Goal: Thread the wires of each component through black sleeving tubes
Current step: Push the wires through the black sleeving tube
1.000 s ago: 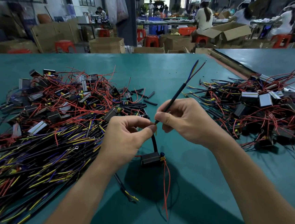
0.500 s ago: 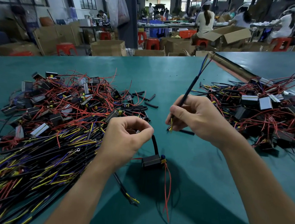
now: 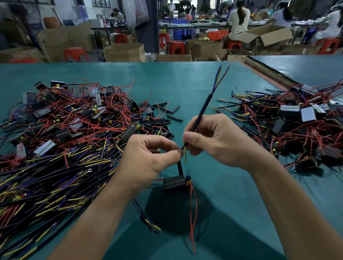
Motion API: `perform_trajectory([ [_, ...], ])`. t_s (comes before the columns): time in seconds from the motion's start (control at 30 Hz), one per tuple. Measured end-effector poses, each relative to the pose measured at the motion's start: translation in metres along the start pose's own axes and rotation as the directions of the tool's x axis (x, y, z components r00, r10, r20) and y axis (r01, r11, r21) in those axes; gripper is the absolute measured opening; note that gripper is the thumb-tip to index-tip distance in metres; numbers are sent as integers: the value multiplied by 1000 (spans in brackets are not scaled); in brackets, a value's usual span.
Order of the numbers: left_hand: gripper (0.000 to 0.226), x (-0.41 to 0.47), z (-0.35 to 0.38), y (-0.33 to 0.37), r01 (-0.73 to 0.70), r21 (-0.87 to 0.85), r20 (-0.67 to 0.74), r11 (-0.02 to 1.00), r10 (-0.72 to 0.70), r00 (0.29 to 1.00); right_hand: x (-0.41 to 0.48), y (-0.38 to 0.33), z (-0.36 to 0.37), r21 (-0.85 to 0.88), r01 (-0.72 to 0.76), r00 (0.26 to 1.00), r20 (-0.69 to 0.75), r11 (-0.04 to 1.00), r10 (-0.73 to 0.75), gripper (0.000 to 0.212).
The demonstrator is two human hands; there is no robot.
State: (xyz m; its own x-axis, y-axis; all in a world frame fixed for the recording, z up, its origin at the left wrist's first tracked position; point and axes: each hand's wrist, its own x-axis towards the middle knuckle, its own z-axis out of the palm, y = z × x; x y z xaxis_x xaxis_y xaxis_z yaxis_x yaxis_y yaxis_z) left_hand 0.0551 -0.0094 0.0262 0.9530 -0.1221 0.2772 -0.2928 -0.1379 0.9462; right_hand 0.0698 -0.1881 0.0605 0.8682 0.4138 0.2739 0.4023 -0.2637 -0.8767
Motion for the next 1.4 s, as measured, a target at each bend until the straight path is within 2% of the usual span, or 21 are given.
perform_trajectory([
  [0.07,15,-1,-1,3,90,-74,25,993,-89,996,-1,-2,-1,-15,-1,1000,27,1000,2,14],
  [0.17,3,-2,-4,9,215,-176,147,961,-190,971,-2,-4,-2,-13,-5,997,75,1000,6,15],
  [0.33,13,-3,-6,14,373,-214,384,903,-273,882,-3,-4,2,30,-23,992,123,999,19,20],
  [0.5,19,-5,-8,12,398,-170,546,901,-250,799,-5,-7,5,74,-23,978,207,997,7,21],
  [0.73,11,-5,-12,12,399,-138,603,907,-243,760,-4,-7,6,115,-55,974,223,992,28,21],
  [0.87,17,-4,-11,13,401,-107,576,910,-272,771,-2,-4,9,110,-75,981,188,991,53,23],
  [0.97,18,-4,-10,13,367,-111,457,923,-281,844,-1,-1,7,93,-76,990,124,993,64,23],
  [1.03,24,-4,-9,12,293,-115,366,949,-233,901,-1,1,6,87,-65,994,92,994,57,23],
  [1.13,16,-6,-5,13,194,-120,257,974,-158,953,-1,2,7,96,-51,995,87,994,43,22],
  [1.2,17,-6,-4,12,164,-96,190,982,-143,971,0,3,8,99,-39,997,75,994,32,19],
  [1.3,23,-5,-4,11,144,-69,172,987,-131,976,1,4,8,85,-14,999,40,996,11,16],
  [1.4,18,-4,-3,9,126,-73,120,989,-117,986,3,6,9,47,4,1000,-24,999,-3,19],
])
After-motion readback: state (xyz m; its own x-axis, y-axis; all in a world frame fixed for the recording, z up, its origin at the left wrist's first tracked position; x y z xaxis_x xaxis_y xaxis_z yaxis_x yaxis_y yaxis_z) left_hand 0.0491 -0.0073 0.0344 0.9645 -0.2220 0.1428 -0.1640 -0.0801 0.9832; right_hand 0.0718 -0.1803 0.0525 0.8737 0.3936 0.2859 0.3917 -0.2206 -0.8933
